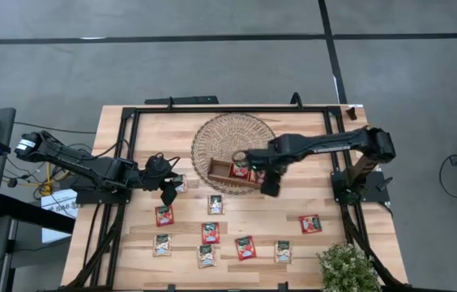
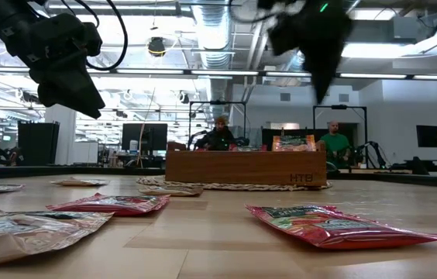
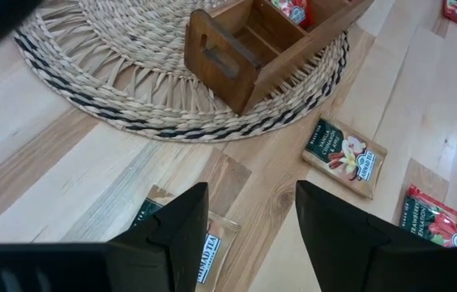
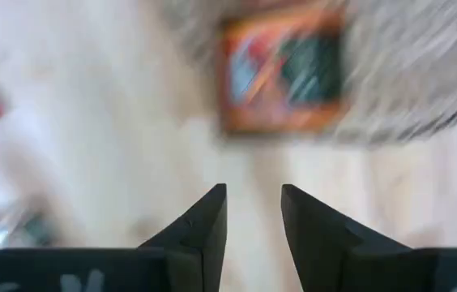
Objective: Pick & Place Tea
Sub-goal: Put the red tea bag into the middle section of the wooden organizer
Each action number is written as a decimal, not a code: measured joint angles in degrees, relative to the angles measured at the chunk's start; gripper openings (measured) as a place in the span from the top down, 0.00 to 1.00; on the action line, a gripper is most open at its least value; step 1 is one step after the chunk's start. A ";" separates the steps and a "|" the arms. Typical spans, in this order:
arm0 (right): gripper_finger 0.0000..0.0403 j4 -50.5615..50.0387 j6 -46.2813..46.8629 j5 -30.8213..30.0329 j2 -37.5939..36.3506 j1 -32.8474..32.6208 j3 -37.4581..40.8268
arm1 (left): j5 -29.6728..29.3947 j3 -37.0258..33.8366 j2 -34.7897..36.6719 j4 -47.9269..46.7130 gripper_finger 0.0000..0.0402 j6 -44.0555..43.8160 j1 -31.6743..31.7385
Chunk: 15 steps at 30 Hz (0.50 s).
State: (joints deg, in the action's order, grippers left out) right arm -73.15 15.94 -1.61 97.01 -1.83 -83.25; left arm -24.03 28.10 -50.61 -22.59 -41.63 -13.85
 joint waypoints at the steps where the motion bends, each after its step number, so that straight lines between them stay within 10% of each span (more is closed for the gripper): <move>1: 0.72 -2.04 1.30 1.68 -1.12 -1.16 -0.04 | 0.00 0.00 0.00 0.00 0.55 0.00 -0.01; 7: 0.72 -7.34 10.45 9.40 -8.18 -11.02 2.23 | 0.00 0.00 -0.02 0.00 0.55 0.01 -0.01; 15: 0.72 -4.61 47.29 9.29 -17.48 -23.24 11.26 | -0.01 0.00 -0.01 0.00 0.55 0.12 0.00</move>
State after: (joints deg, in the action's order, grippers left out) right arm -77.76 63.23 7.68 79.53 -25.07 -71.99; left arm -24.05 28.10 -50.62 -22.59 -41.51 -13.85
